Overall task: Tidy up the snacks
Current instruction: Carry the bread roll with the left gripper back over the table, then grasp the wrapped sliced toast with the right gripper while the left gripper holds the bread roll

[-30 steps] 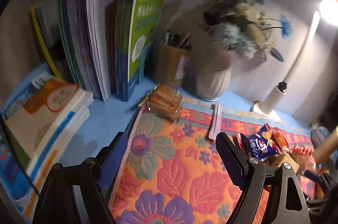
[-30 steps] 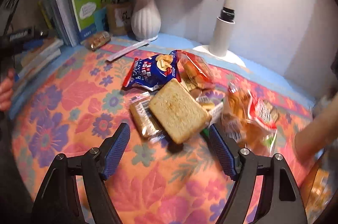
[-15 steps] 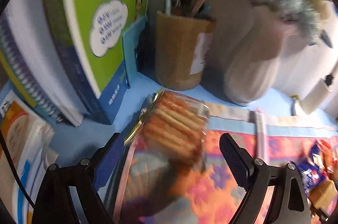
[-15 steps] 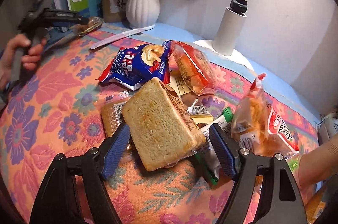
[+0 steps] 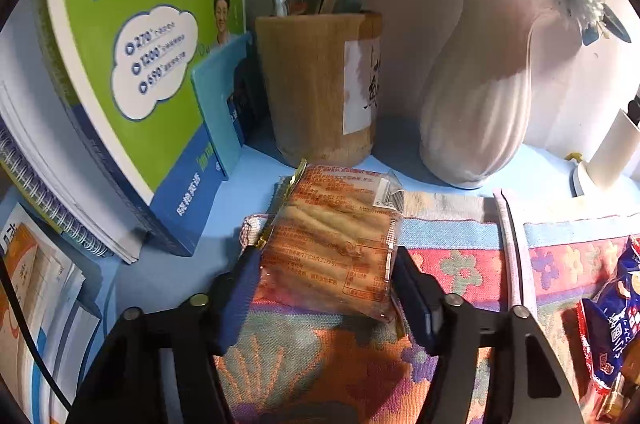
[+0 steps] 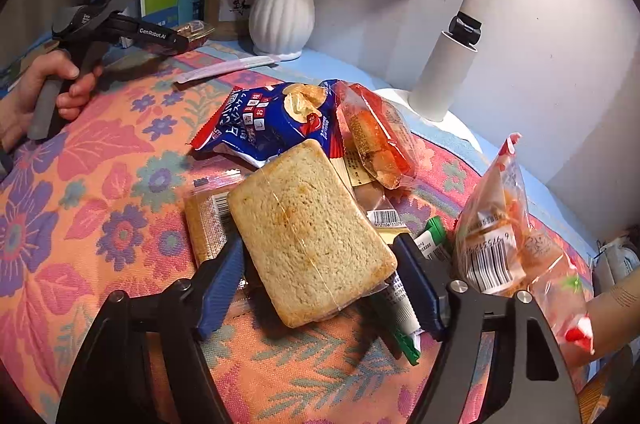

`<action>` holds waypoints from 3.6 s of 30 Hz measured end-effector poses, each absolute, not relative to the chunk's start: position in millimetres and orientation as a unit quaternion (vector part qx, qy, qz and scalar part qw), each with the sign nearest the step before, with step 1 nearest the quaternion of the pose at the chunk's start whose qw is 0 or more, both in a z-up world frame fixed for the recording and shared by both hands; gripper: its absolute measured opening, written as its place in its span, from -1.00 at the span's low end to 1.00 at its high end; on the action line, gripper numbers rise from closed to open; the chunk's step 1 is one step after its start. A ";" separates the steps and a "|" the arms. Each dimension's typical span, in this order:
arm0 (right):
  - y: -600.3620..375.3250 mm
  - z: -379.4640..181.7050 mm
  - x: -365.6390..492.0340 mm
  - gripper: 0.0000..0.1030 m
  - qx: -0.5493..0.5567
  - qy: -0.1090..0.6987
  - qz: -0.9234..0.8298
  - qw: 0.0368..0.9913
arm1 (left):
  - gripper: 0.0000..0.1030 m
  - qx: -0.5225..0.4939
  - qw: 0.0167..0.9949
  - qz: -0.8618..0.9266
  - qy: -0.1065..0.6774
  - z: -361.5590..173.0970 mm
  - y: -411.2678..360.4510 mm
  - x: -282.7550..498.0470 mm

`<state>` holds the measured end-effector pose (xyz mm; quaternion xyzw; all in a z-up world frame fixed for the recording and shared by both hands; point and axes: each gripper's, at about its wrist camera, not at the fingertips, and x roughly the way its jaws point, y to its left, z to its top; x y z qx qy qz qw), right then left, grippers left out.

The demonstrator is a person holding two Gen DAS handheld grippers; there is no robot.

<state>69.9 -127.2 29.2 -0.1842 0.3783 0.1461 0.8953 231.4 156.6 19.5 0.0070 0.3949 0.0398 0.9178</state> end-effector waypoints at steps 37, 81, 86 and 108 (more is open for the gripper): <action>-191.2 47.4 -54.1 0.57 0.027 0.424 0.213 0.880 | 0.68 -0.016 0.910 -0.114 0.398 17.4 31.6 5.6; -169.6 20.7 -48.4 0.04 -0.034 0.433 0.178 0.883 | 0.09 -0.035 0.904 -0.080 0.418 9.8 40.4 21.6; -172.2 23.8 -51.1 0.04 -0.026 0.426 0.176 0.887 | 0.01 -0.045 0.916 -0.083 0.391 16.6 43.3 13.7; -214.9 54.6 -73.2 0.04 0.034 0.383 0.177 0.906 | 0.26 -0.083 0.906 -0.134 0.392 35.6 48.8 -23.8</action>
